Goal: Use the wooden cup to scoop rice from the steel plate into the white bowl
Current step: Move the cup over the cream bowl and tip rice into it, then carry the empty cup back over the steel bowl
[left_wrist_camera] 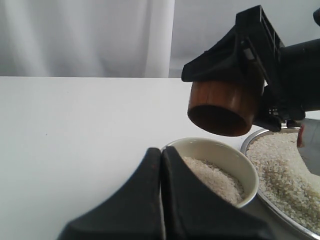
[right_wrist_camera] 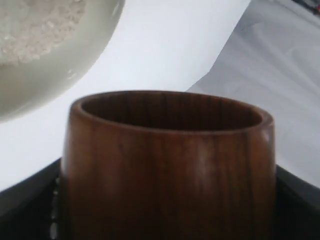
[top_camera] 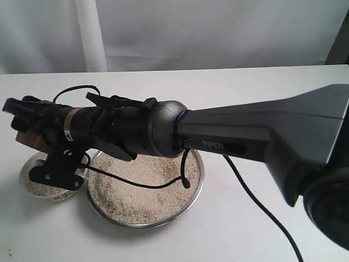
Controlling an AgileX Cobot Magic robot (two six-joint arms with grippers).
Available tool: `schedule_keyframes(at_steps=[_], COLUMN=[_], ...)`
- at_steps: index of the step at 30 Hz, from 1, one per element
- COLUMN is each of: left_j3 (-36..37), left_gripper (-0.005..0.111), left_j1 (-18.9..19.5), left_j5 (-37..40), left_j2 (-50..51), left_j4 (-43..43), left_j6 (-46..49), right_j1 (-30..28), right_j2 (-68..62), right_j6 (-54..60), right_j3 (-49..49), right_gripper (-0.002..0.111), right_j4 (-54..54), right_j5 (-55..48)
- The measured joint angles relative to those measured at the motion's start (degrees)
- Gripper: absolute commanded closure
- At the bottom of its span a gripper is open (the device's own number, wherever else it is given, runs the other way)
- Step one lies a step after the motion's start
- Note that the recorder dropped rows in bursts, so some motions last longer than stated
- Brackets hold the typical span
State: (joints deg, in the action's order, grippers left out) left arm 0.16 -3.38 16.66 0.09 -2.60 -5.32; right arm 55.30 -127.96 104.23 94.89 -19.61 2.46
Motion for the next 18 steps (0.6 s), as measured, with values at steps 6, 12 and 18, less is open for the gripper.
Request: schedule_keyframes(at_steps=[6,12,18], left_j3=[0.0,0.0,0.0], left_gripper=[0.107,0.107,0.107], left_j1=[0.0,0.0,0.0], left_j5=[0.0,0.0,0.0], left_j2=[0.0,0.0,0.0], left_j4=[0.0,0.0,0.0], left_j6=[0.0,0.0,0.0], right_j1=[0.0,0.0,0.0], right_j2=[0.4,4.4,9.4], right_j6=[-25.0,-50.8,-66.2], right_j3=[0.0,0.0,0.1], right_gripper=[0.108,0.108,0.108], right_j4=[0.1,-5.3,-12.4], right_j5=[-2.5,-14.7,-33.8])
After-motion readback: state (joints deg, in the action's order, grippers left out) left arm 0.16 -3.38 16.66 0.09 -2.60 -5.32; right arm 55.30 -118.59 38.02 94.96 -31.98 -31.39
